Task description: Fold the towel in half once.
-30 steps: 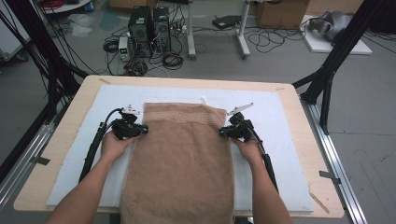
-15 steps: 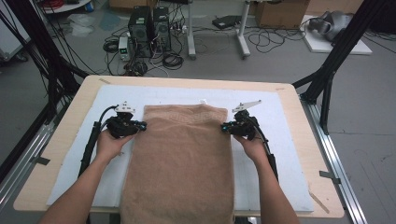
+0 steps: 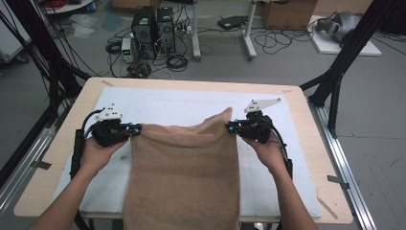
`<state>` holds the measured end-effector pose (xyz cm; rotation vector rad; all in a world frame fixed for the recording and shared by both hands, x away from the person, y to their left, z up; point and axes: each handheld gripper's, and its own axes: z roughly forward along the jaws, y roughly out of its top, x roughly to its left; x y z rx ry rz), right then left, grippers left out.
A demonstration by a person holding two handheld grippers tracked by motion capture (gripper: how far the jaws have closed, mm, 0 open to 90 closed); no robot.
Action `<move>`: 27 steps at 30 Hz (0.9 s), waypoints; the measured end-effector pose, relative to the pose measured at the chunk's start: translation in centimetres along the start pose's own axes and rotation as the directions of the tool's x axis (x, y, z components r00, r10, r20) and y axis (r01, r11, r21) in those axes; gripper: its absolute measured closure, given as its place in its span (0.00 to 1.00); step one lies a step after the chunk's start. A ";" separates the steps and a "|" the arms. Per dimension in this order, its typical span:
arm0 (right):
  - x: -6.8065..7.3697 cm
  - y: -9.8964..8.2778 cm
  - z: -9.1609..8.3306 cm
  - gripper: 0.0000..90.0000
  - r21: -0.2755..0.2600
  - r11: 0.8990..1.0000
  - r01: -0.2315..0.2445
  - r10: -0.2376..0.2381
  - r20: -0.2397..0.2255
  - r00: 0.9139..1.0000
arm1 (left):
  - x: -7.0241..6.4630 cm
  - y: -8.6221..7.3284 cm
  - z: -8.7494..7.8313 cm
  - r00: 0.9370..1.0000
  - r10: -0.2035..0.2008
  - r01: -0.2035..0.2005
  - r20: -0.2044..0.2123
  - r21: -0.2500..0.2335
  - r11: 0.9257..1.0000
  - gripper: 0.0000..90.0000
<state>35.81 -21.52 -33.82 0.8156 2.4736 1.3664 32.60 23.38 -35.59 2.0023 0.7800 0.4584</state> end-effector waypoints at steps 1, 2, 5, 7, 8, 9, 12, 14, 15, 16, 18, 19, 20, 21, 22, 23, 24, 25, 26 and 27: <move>0.8 -0.1 -0.5 0.93 -0.006 1.000 0.012 -0.012 -0.009 1.000 | -0.7 -0.4 -0.7 1.000 0.015 -0.015 0.001 -0.012 1.000 0.96; 1.6 -0.3 -1.1 0.93 -0.014 1.000 0.023 -0.023 -0.019 1.000 | -1.5 -0.9 -1.4 1.000 0.021 -0.021 0.000 -0.026 0.999 0.96; 3.7 -1.8 -2.1 0.92 -0.019 1.000 0.022 -0.023 -0.039 0.999 | -3.3 -3.0 -2.8 1.000 0.022 -0.022 0.005 -0.039 0.999 0.96; 4.9 -3.1 -2.5 0.92 -0.015 1.000 0.012 -0.012 -0.046 0.999 | -4.3 -4.6 -3.5 1.000 0.006 -0.005 0.015 -0.047 0.999 0.95; 5.5 -3.8 -2.6 0.91 -0.009 1.000 0.005 -0.006 -0.053 0.999 | -4.8 -5.4 -3.6 1.000 0.004 -0.003 0.020 -0.044 0.999 0.95; 6.0 -4.5 -2.6 0.91 -0.008 1.000 0.002 -0.002 -0.056 0.998 | -5.3 -6.0 -3.8 1.000 0.007 -0.006 0.019 -0.036 0.999 0.95; 7.3 -6.4 -2.4 0.87 0.043 0.999 0.003 -0.001 -0.049 0.999 | -6.4 -7.6 -4.0 0.999 0.015 -0.014 0.032 -0.016 1.000 0.94; 7.7 -7.6 -2.3 0.83 0.059 0.998 -0.021 0.025 -0.063 0.998 | -7.0 -8.2 -4.1 0.999 0.020 -0.020 0.037 0.002 1.000 0.92; 7.9 -8.2 -2.4 0.79 0.070 0.997 -0.028 0.033 -0.068 0.997 | -7.1 -8.3 -4.3 0.999 0.023 -0.024 0.044 0.012 1.000 0.87; 8.0 -8.6 -2.5 0.74 0.075 0.996 -0.042 0.048 -0.074 0.996 | -7.1 -8.4 -4.5 0.999 0.019 -0.020 0.048 0.007 1.000 0.82; 8.1 -9.1 -3.1 0.69 0.070 0.996 -0.049 0.054 -0.066 0.996 | -6.9 -8.1 -4.9 0.999 0.018 -0.017 0.047 -0.002 1.000 0.76; 8.1 -9.1 -3.6 0.66 0.061 0.997 -0.050 0.053 -0.054 0.997 | -6.7 -7.8 -5.1 0.999 0.023 -0.023 0.042 -0.001 1.000 0.72; 8.1 -9.0 -3.9 0.64 0.052 0.997 -0.056 0.058 -0.049 0.997 | -6.4 -7.4 -5.2 0.999 0.026 -0.026 0.041 -0.003 1.000 0.71; 7.9 -8.7 -4.3 0.63 0.043 0.997 -0.056 0.058 -0.037 0.998 | -6.2 -7.0 -5.2 0.999 0.031 -0.031 0.040 -0.003 1.000 0.70; 7.7 -8.4 -4.4 0.62 0.042 0.998 -0.045 0.046 -0.023 0.999 | -5.9 -6.7 -5.0 0.999 0.030 -0.030 0.038 -0.001 1.000 0.69; 7.5 -8.2 -4.5 0.60 0.044 0.998 -0.036 0.037 -0.012 0.999 | -5.5 -6.4 -4.8 0.999 0.034 -0.035 0.033 0.001 0.999 0.67; 7.3 -7.9 -4.5 0.58 0.041 0.999 -0.033 0.033 0.000 0.999 | -5.2 -6.1 -4.6 0.999 0.033 -0.033 0.029 -0.001 0.999 0.65; 7.0 -7.7 -4.3 0.56 0.041 0.998 -0.040 0.040 -0.001 0.999 | -4.9 -5.9 -4.3 0.999 0.032 -0.032 0.029 0.001 0.999 0.64; 6.7 -7.5 -4.1 0.55 0.038 0.999 -0.039 0.039 0.002 0.999 | -4.5 -5.7 -3.9 0.999 0.024 -0.024 0.028 0.000 1.000 0.62; 6.4 -7.5 -3.8 0.53 0.038 0.998 -0.042 0.041 0.007 0.999 | -4.2 -5.6 -3.5 0.999 0.017 -0.017 0.031 0.002 1.000 0.61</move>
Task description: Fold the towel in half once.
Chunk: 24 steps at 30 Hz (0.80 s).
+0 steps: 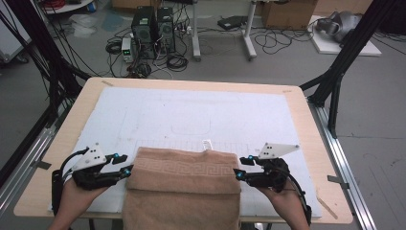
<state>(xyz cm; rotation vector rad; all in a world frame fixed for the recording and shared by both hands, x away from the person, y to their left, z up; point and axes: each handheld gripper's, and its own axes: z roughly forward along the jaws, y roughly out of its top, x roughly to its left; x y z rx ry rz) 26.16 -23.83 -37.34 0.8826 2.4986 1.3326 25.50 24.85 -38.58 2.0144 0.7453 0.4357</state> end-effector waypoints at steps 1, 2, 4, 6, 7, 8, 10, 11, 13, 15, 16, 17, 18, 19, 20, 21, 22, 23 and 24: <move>-0.4 0.1 0.3 0.52 -0.003 1.000 0.001 -0.001 0.006 1.000 | 0.3 0.1 0.4 1.000 -0.001 0.001 0.002 0.004 1.000 0.60; -0.7 0.1 0.7 0.51 -0.003 1.000 -0.006 0.006 0.005 1.000 | 0.5 0.1 0.8 1.000 -0.004 0.004 0.004 0.007 1.000 0.60; -1.3 0.0 1.6 0.49 -0.001 1.000 -0.018 0.018 0.012 1.000 | 1.0 0.2 1.7 1.000 -0.005 0.004 0.006 0.024 1.000 0.59; -1.9 -0.1 2.5 0.48 0.001 1.000 -0.030 0.030 0.012 0.999 | 1.4 0.1 2.7 1.000 -0.021 0.021 0.003 0.050 0.999 0.57; -2.1 -0.2 3.0 0.48 0.007 0.999 -0.039 0.038 0.014 0.999 | 1.7 0.1 3.2 1.000 -0.031 0.031 0.005 0.066 0.997 0.55; -2.4 -0.3 3.5 0.48 0.015 0.999 -0.045 0.045 0.014 0.999 | 1.9 0.0 3.6 0.999 -0.040 0.039 0.008 0.081 0.996 0.53; -2.9 -0.6 4.4 0.48 0.039 0.997 -0.060 0.060 0.022 0.998 | 2.3 -0.2 4.4 0.999 -0.047 0.046 0.009 0.104 0.994 0.53; -3.1 -0.7 4.8 0.48 0.049 0.997 -0.061 0.060 0.027 0.998 | 2.5 -0.3 4.7 0.999 -0.050 0.049 0.008 0.119 0.992 0.53; -3.4 -1.0 5.6 0.48 0.066 0.995 -0.074 0.073 0.028 0.997 | 2.8 -0.4 5.2 0.998 -0.057 0.056 0.007 0.141 0.988 0.52; -3.7 -1.2 6.2 0.49 0.084 0.994 -0.075 0.073 0.029 0.997 | 3.1 -0.5 5.7 0.998 -0.066 0.064 0.005 0.155 0.986 0.52; -3.8 -1.3 6.5 0.49 0.095 0.992 -0.077 0.075 0.031 0.997 | 3.3 -0.6 5.9 0.998 -0.070 0.068 0.007 0.164 0.984 0.52; -4.0 -1.5 6.8 0.50 0.105 0.991 -0.079 0.076 0.032 0.997 | 3.5 -0.7 6.1 0.997 -0.075 0.073 0.007 0.170 0.983 0.52; -4.1 -1.6 7.0 0.50 0.113 0.990 -0.089 0.087 0.029 0.996 | 3.6 -0.8 6.3 0.997 -0.081 0.078 0.006 0.178 0.981 0.53; -4.2 -1.7 7.2 0.51 0.116 0.989 -0.092 0.089 0.031 0.996 | 3.7 -0.8 6.5 0.996 -0.091 0.088 0.006 0.183 0.979 0.53; -4.3 -1.9 7.4 0.52 0.118 0.988 -0.095 0.092 0.030 0.995 | 3.9 -0.9 6.6 0.995 -0.095 0.091 0.012 0.191 0.977 0.53; -4.3 -1.9 7.6 0.53 0.126 0.987 -0.101 0.099 0.028 0.995 | 4.0 -1.0 6.8 0.995 -0.100 0.095 0.015 0.200 0.975 0.54; -4.4 -2.0 7.8 0.55 0.131 0.987 -0.091 0.088 0.023 0.996 | 4.1 -1.0 7.0 0.994 -0.104 0.098 0.018 0.211 0.973 0.55; -4.3 -2.1 7.9 0.56 0.136 0.986 -0.095 0.093 0.019 0.995 | 4.2 -1.1 7.2 0.994 -0.109 0.102 0.020 0.223 0.969 0.55; -4.3 -2.1 7.9 0.57 0.136 0.986 -0.096 0.093 0.022 0.995 | 4.2 -1.2 7.4 0.993 -0.115 0.106 0.026 0.234 0.966 0.56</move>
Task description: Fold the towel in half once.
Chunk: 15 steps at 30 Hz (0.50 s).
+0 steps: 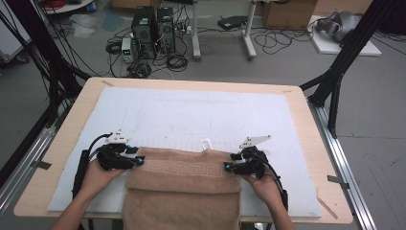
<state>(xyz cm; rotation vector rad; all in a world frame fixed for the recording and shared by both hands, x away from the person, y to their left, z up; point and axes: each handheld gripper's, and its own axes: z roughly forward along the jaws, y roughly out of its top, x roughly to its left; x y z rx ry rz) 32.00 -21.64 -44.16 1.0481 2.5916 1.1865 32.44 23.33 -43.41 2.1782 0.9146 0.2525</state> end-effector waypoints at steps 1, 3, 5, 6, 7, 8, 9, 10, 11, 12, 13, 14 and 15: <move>0.0 0.0 0.0 0.58 0.001 1.000 -0.003 0.003 0.000 1.000 | 0.0 0.0 0.2 1.000 0.000 0.000 0.006 0.007 1.000 0.56; 0.0 0.0 0.0 0.61 0.005 1.000 -0.001 0.001 -0.009 1.000 | 0.0 -0.1 0.4 1.000 -0.006 0.005 0.012 0.003 1.000 0.60; 0.0 0.0 0.1 0.63 0.007 1.000 0.005 -0.005 -0.008 1.000 | 0.0 -0.2 0.4 1.000 -0.007 0.007 0.010 0.003 1.000 0.62; 0.1 0.1 0.1 0.64 0.010 1.000 0.003 -0.003 -0.011 1.000 | -0.1 -0.2 0.4 1.000 -0.003 0.003 0.013 0.003 1.000 0.63; 0.0 0.1 0.1 0.65 0.012 1.000 0.004 -0.004 -0.012 1.000 | -0.1 -0.1 0.4 1.000 0.001 -0.002 0.016 0.005 1.000 0.65; 0.0 0.2 0.1 0.66 0.012 1.000 0.010 -0.010 -0.016 1.000 | -0.2 -0.2 0.4 1.000 0.005 -0.005 0.014 0.001 1.000 0.67; 0.0 0.2 0.1 0.68 0.016 1.000 0.007 -0.007 -0.017 1.000 | -0.3 -0.1 0.4 1.000 0.008 -0.008 0.018 0.002 1.000 0.70; 0.0 0.2 0.1 0.69 0.019 1.000 0.007 -0.006 -0.021 1.000 | -0.3 -0.1 0.4 1.000 0.014 -0.014 0.016 0.006 1.000 0.72; 0.0 0.3 0.1 0.70 0.022 1.000 0.011 -0.010 -0.024 1.000 | -0.3 -0.1 0.4 1.000 0.012 -0.012 0.015 0.006 1.000 0.72; 0.0 0.3 0.1 0.72 0.023 1.000 0.013 -0.012 -0.025 1.000 | -0.3 -0.1 0.4 1.000 0.012 -0.012 0.018 0.005 1.000 0.73; 0.0 0.3 0.2 0.73 0.024 1.000 0.019 -0.018 -0.030 0.999 | -0.3 -0.1 0.5 1.000 0.009 -0.010 0.020 0.003 1.000 0.74; 0.1 0.4 0.2 0.75 0.028 0.999 0.018 -0.017 -0.035 0.999 | -0.3 -0.1 0.5 1.000 0.006 -0.006 0.021 0.002 1.000 0.75; 0.1 0.4 0.2 0.76 0.031 0.999 0.017 -0.016 -0.037 0.999 | -0.3 -0.1 0.5 1.000 0.006 -0.006 0.021 0.002 1.000 0.76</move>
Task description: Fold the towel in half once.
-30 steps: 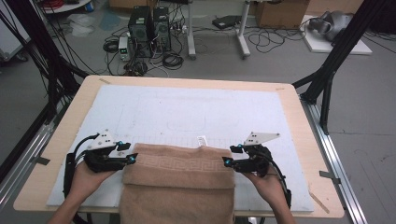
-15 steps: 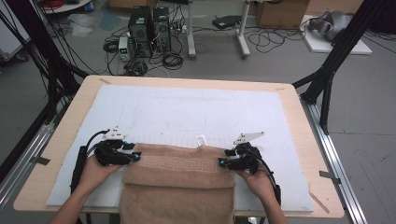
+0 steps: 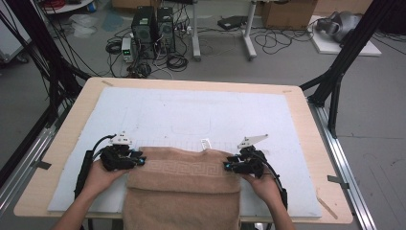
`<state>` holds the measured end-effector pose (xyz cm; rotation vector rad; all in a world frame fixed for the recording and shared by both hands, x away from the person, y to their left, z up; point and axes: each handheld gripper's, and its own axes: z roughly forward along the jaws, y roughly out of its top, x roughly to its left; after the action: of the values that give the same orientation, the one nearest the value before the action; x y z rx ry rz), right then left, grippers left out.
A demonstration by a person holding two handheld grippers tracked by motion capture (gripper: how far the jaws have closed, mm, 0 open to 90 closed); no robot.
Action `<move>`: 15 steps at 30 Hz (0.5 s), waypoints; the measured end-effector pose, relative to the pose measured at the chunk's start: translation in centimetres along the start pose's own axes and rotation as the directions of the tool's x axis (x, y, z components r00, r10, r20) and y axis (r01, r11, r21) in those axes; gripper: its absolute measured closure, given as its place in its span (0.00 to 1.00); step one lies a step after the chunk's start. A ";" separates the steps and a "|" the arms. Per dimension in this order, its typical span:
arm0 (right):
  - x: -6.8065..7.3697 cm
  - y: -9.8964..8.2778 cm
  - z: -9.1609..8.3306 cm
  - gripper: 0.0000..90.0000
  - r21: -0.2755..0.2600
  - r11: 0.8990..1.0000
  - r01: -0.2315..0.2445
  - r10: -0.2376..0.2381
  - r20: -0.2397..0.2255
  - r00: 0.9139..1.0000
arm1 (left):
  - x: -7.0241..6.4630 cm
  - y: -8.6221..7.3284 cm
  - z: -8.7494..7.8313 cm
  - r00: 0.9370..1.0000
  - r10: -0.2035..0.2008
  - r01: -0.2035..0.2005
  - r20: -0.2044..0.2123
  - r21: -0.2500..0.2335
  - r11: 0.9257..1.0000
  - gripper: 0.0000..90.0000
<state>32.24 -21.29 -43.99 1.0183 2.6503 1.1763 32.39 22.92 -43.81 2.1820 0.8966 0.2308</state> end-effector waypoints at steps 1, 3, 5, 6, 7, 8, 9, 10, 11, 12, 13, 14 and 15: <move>0.0 0.0 0.1 0.77 0.000 1.000 0.006 -0.006 -0.004 1.000 | 0.0 0.0 0.0 1.000 0.000 0.000 0.004 0.001 1.000 0.77; 0.0 0.1 0.0 0.80 0.009 1.000 0.005 -0.005 -0.014 1.000 | 0.0 0.0 0.0 1.000 0.004 -0.004 0.017 0.002 1.000 0.81; 0.0 0.1 0.0 0.82 0.010 1.000 0.005 -0.005 -0.020 1.000 | 0.0 0.1 0.0 1.000 0.012 -0.012 0.020 0.007 1.000 0.84; 0.0 0.1 0.1 0.83 0.008 1.000 0.006 -0.006 -0.022 1.000 | 0.0 0.1 0.0 1.000 0.012 -0.012 0.022 0.007 1.000 0.85; 0.0 0.2 0.1 0.84 0.007 1.000 0.008 -0.008 -0.022 1.000 | -0.1 0.1 0.1 1.000 0.014 -0.014 0.023 0.004 1.000 0.86; 0.0 0.2 0.1 0.84 0.007 1.000 0.014 -0.014 -0.024 1.000 | -0.2 0.1 0.0 1.000 0.020 -0.020 0.023 0.006 1.000 0.88; 0.1 0.2 0.1 0.85 0.010 1.000 0.014 -0.013 -0.026 1.000 | -0.3 0.1 0.0 0.999 0.026 -0.026 0.021 0.007 1.000 0.89; 0.1 0.2 0.0 0.85 0.010 1.000 0.016 -0.016 -0.024 1.000 | -0.4 0.2 0.0 0.999 0.030 -0.030 0.019 0.007 1.000 0.90; 0.1 0.2 0.0 0.86 0.010 1.000 0.019 -0.019 -0.025 1.000 | -0.4 0.2 0.0 0.999 0.039 -0.039 0.015 0.008 0.999 0.91; 0.1 0.3 0.0 0.86 0.007 1.000 0.024 -0.024 -0.025 0.999 | -0.5 0.2 -0.1 0.999 0.041 -0.041 0.011 0.006 0.999 0.92; 0.1 0.3 0.0 0.87 0.004 1.000 0.025 -0.025 -0.026 0.999 | -0.5 0.2 -0.1 0.999 0.038 -0.038 0.010 0.003 0.999 0.92; 0.1 0.3 0.0 0.87 0.007 1.000 0.024 -0.024 -0.026 0.999 | -0.5 0.2 -0.2 0.999 0.036 -0.036 0.009 -0.001 0.999 0.93; 0.1 0.3 -0.1 0.87 0.007 1.000 0.022 -0.022 -0.028 0.999 | -0.4 0.2 -0.4 0.999 0.033 -0.032 0.008 -0.008 0.999 0.93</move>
<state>32.31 -21.13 -43.70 0.9783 2.6824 1.1860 32.05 22.75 -43.36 2.1902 0.8548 0.2402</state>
